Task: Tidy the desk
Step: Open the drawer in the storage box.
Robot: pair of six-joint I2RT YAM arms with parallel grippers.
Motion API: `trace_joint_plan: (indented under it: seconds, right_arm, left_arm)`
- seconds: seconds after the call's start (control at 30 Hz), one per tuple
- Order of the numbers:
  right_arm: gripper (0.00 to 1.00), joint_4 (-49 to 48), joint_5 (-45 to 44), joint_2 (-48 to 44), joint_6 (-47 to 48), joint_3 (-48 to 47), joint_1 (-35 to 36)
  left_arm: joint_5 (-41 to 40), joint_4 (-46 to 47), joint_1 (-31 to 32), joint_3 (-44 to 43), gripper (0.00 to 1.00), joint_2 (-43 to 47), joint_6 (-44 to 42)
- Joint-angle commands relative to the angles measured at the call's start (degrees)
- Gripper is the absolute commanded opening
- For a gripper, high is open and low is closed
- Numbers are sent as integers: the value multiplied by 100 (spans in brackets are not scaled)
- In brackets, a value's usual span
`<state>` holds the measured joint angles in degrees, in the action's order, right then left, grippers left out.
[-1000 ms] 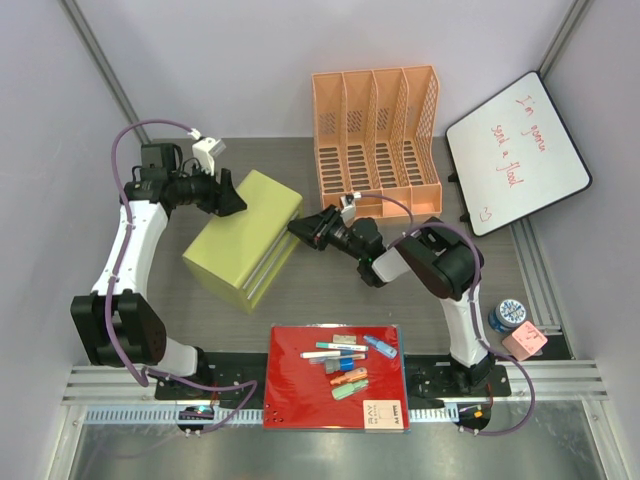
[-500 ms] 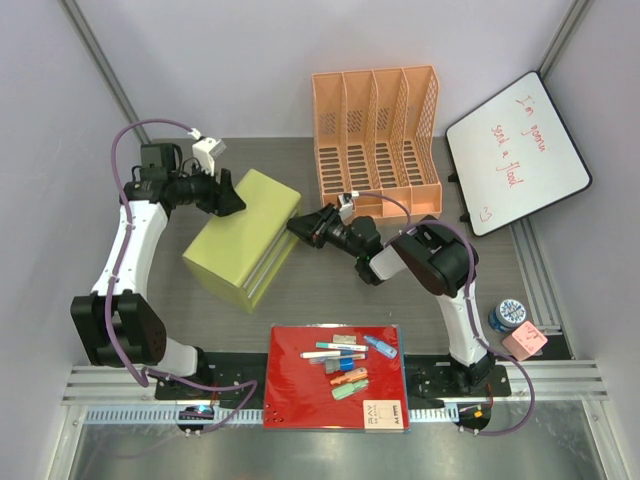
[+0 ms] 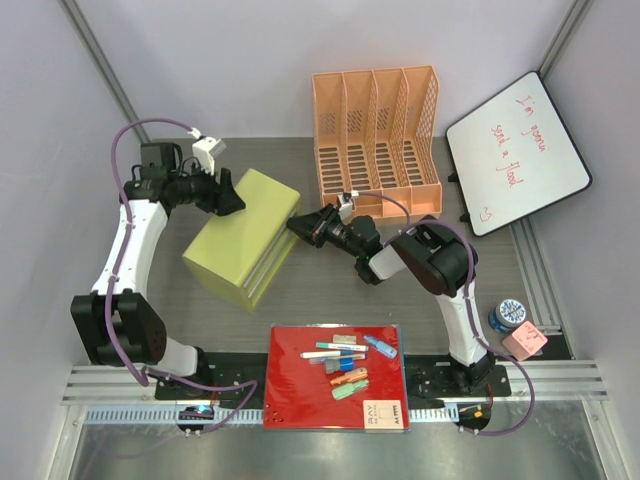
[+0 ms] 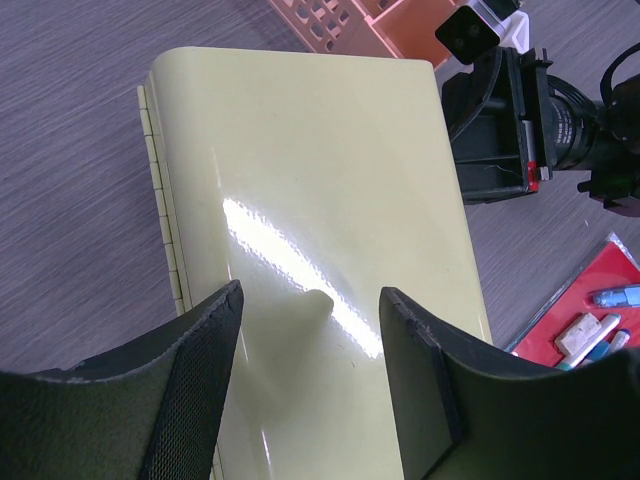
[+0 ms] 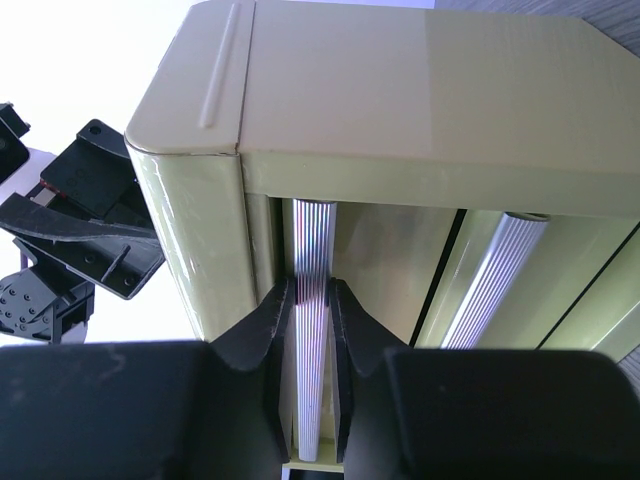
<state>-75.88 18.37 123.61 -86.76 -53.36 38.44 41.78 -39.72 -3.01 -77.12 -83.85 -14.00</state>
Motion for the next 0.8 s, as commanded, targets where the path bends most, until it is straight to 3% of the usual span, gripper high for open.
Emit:
trace_joint_plan:
  seconds: [0.0,0.23,0.77]
  right_arm:
    - [1,-1975,-53,-12,63,-78,50]
    - [1,-1975,-35,-399,230,344,50]
    - [1,-1975,61,-1550,432,1583,-82]
  left_arm:
    - [-1181,-1160,-104,312,61,-448,-121]
    - [-1058,-1143,-43,321,61,-500,-15]
    - [-1743,-703,160,698,59,-896,55]
